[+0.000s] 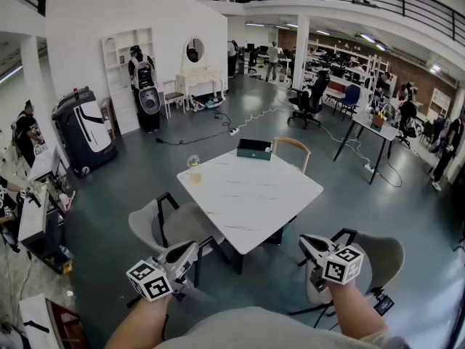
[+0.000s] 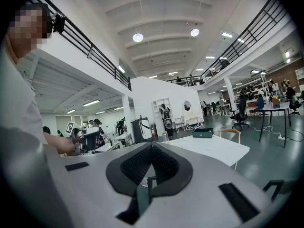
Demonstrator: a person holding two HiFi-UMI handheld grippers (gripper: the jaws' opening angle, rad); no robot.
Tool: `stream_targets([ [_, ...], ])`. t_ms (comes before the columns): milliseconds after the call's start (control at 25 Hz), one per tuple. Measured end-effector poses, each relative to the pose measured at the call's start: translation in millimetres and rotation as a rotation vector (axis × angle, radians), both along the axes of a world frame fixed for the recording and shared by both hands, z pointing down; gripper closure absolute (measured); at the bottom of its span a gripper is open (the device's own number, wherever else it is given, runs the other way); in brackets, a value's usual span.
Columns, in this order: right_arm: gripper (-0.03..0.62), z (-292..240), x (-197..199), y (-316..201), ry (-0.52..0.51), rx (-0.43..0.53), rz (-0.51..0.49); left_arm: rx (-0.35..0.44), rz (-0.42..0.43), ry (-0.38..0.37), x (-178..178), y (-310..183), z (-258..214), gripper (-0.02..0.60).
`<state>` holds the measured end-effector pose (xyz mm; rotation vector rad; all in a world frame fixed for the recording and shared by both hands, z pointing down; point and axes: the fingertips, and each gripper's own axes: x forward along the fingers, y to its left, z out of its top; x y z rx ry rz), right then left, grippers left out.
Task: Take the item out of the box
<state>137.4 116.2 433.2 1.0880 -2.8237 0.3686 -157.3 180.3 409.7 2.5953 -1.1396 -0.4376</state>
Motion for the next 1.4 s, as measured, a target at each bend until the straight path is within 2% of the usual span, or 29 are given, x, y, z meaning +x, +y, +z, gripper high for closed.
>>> stream_targets([
  [400,0.586,-0.4,11.7,-4.7,-0.001,0.005,-0.007,0.014,0.015,-0.021,16.7,-2.1,-4.3,0.578],
  [600,0.586,-3.5,24.1,-9.7,-0.04,-0.017,0.005,0.006,0.006,-0.02,24.2,-3.7,-6.4,0.578],
  [880,0.586,-8.0,45.1,-10.1,-0.054,-0.009,0.002,-0.05,-0.02,-0.015,41.2,-8.1,-2.8,0.577],
  [1160,0.586,-8.7,78.6,-9.5,-0.055,0.004,-0.011,-0.098,0.021,0.001,80.7,-8.4,3.5,0.577],
  [1400,0.586,-6.4,104.5,-14.3,-0.068,0.008,-0.018,-0.053,0.055,0.02,115.6,-6.0,-3.0,0.577],
])
